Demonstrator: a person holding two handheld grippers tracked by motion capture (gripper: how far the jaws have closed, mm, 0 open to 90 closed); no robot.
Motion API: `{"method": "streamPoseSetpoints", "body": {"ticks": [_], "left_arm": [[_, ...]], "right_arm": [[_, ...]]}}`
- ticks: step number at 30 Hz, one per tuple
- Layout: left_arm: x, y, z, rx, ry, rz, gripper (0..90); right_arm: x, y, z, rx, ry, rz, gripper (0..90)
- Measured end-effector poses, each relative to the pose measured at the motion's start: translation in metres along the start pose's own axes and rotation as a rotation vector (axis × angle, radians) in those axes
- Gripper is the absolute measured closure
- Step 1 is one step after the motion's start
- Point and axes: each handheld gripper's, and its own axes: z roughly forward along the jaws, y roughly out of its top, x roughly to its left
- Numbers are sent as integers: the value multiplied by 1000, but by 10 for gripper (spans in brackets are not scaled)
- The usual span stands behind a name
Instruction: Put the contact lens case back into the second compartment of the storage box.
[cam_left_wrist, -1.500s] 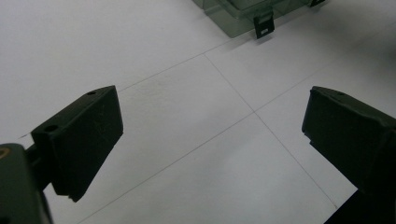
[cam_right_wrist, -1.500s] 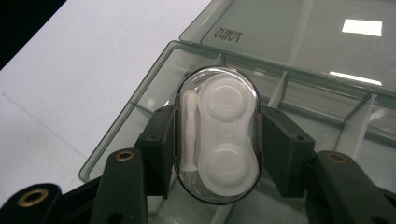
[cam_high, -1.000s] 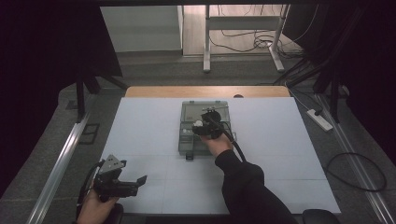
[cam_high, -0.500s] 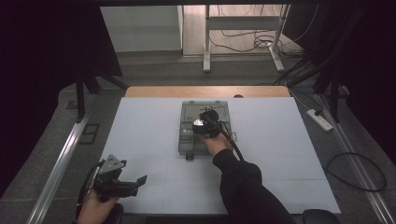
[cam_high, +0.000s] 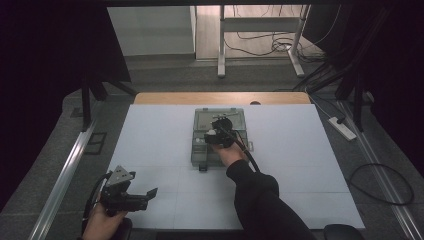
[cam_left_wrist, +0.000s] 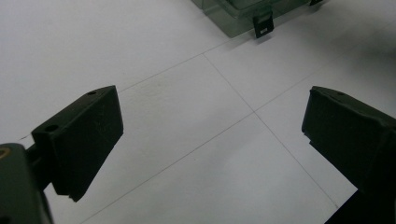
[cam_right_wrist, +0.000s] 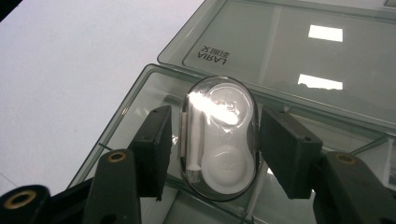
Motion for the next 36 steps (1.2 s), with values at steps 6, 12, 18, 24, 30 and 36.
{"method": "streamPoseSetpoints", "body": {"ticks": [6, 12, 18, 24, 30, 36], "left_arm": [[0, 0, 0, 0, 0, -1, 53], [0, 0, 0, 1, 0, 0, 53], [0, 0, 0, 0, 0, 0, 53], [0, 0, 0, 0, 0, 0, 53], [0, 0, 0, -1, 1, -2, 53], [0, 0, 0, 0, 2, -3, 53]], "right_arm": [[0, 1, 0, -2, -16, -19, 421], [1, 2, 1, 2, -19, -33, 406], [-1, 2, -3, 12, -17, -82, 382], [-5, 2, -9, 41, 32, -112, 363], [-11, -2, -17, 53, 85, -136, 329], [-13, -8, -23, 69, 121, -162, 274]]}}
